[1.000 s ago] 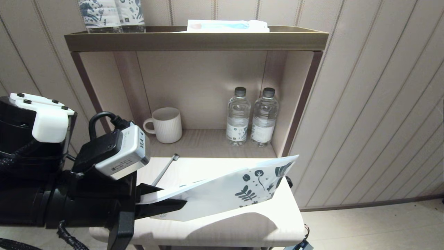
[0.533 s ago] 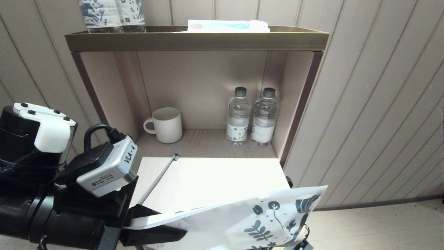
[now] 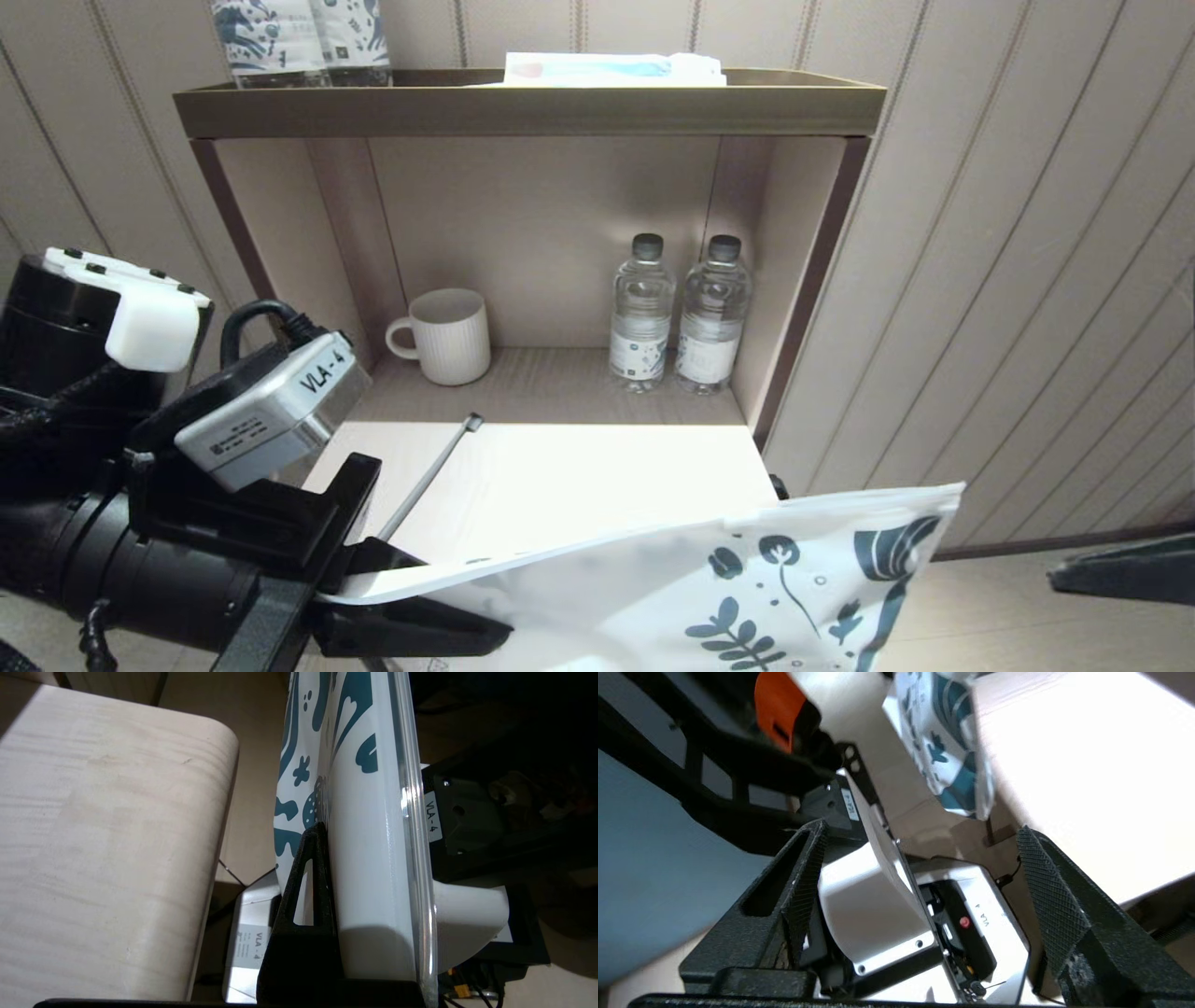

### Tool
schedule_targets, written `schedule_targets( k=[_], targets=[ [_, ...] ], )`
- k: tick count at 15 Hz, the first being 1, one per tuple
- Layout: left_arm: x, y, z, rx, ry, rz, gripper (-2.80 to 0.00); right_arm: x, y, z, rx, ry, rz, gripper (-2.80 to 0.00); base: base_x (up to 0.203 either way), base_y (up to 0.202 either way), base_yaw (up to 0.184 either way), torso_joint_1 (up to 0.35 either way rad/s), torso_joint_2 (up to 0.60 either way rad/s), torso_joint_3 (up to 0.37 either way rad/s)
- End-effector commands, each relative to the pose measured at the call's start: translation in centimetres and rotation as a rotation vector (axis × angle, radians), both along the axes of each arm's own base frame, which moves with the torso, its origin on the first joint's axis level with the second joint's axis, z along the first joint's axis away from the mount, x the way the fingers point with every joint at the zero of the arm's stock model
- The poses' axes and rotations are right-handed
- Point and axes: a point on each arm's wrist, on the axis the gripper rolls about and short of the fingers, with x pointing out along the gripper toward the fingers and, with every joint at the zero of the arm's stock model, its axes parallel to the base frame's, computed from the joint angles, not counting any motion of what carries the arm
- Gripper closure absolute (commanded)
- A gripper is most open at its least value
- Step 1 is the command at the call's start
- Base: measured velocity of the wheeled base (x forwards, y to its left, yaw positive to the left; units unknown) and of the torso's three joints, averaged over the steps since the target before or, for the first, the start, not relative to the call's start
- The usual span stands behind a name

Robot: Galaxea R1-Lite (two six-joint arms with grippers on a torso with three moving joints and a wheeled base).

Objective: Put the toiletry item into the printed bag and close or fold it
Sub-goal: Hand it to the other hand

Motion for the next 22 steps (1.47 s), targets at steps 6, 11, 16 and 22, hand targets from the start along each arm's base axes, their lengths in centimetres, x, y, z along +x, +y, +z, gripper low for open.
schedule_targets(
  k=[6, 11, 16, 22],
  targets=[
    [0.9, -0.7, -0.5, 0.012, 0.049, -0.029, 0.00, 7.3, 5.1, -2.4, -0.223, -0.077, 0.150, -2.80, 0.000, 0.000, 0.000, 0.000, 0.00, 0.000],
    [1.3, -1.0, -1.1, 0.025, 0.061, -0.034, 0.00, 8.0, 6.7, -0.7, -0.205, -0.156, 0.209, -2.80, 0.000, 0.000, 0.000, 0.000, 0.00, 0.000],
    [1.2, -0.9, -0.9, 0.020, 0.054, -0.034, 0.00, 7.7, 8.5, -0.7, -0.206, -0.166, 0.299, -2.80, 0.000, 0.000, 0.000, 0.000, 0.00, 0.000],
    [1.2, -0.9, -1.0, 0.022, 0.055, -0.032, 0.00, 8.4, 8.8, -0.9, -0.210, -0.155, 0.293, 0.00, 0.000, 0.000, 0.000, 0.000, 0.00, 0.000]
  ],
)
